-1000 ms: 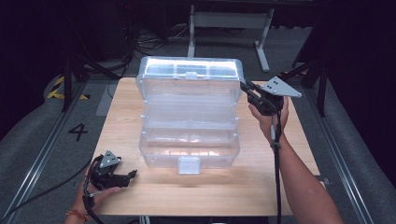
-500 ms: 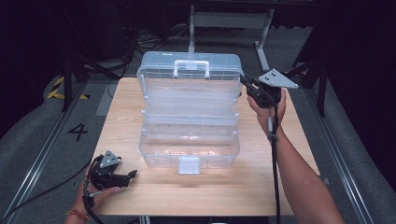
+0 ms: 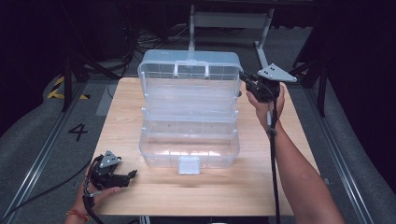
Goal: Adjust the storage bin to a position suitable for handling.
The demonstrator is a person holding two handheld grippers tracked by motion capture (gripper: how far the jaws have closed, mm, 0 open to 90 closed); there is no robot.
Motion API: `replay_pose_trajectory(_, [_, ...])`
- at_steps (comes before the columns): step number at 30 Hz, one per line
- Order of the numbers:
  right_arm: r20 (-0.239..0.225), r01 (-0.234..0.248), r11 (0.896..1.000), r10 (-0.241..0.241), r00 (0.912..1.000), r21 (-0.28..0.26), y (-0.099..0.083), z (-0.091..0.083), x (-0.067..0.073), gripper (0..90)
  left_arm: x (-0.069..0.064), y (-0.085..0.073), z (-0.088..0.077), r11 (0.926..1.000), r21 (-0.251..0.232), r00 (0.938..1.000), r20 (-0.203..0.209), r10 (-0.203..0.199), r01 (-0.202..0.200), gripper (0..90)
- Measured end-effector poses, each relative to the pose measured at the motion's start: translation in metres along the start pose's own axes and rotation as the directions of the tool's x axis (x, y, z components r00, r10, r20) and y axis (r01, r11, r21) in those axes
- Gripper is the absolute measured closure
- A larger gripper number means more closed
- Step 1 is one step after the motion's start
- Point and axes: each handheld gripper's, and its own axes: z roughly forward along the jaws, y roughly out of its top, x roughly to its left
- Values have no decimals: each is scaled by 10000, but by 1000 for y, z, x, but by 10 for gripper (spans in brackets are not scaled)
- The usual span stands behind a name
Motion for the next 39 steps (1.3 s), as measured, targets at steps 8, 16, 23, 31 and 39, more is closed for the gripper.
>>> replay_pose_trajectory(8, [-75,-98,9998,99,9999,201,3,7,-5,834,0,0,0,10000,-12,10000,13,26,-26,173])
replay_pose_trajectory(16, [-89,-120,9995,123,9999,281,3,13,-8,832,0,0,0,10000,-13,10000,10,29,-29,173])
replay_pose_trajectory(23, [-30,-184,9995,185,9998,257,2,17,-9,831,0,0,0,10000,-20,10000,11,35,-35,173])
replay_pose_trajectory(31, [-85,-297,9988,301,9995,377,3,23,-13,829,0,0,0,10000,-11,10000,9,28,-28,173])
replay_pose_trajectory(39, [0,-347,9983,347,9994,474,3,31,-16,825,0,0,0,10000,-8,10000,11,33,-33,173])
